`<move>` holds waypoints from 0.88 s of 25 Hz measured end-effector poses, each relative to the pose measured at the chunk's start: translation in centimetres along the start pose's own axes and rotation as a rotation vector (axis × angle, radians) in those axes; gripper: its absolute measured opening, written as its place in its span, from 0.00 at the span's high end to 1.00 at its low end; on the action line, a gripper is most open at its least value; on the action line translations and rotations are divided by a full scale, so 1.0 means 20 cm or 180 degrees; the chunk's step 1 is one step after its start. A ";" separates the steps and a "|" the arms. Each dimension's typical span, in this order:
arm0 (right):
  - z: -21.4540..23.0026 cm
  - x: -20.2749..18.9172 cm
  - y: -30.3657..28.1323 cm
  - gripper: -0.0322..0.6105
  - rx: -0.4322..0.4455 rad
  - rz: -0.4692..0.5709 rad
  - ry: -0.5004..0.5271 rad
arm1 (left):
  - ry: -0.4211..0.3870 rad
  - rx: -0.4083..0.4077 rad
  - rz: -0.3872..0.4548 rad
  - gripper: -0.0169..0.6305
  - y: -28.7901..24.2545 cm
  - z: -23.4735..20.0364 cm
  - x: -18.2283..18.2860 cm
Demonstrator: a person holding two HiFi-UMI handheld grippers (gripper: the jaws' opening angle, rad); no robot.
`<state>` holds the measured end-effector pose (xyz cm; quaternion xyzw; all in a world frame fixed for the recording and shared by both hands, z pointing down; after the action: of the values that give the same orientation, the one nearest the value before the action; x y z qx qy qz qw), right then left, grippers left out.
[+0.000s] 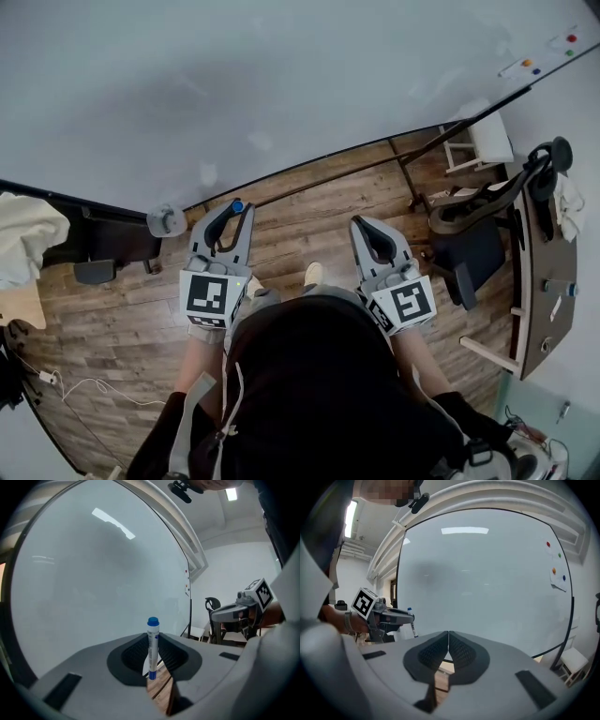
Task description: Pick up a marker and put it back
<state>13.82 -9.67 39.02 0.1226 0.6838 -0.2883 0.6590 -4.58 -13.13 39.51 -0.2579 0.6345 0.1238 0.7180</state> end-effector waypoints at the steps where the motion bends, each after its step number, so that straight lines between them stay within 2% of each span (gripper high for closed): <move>1: -0.02 0.00 -0.02 0.93 0.0040 0.0000 0.0012 | 0.0013 0.0059 -0.0006 0.86 0.02 -0.03 -0.01; 22: -0.44 0.12 -0.43 0.93 0.0870 0.0017 0.0280 | 0.0134 0.1111 0.0076 0.86 0.52 -0.55 -0.06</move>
<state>1.65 -12.19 38.27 0.2255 0.6660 -0.3713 0.6064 -19.37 -10.18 37.70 -0.1243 0.6642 0.0148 0.7370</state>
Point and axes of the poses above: the fingertips, and each gripper's own axes: y backward along the fingers, z to its right, x out of its top, the point moved 1 cm from there along y, backward along the fingers, and after that the axes turned 1 degree about -y, right-handed, at the moved point
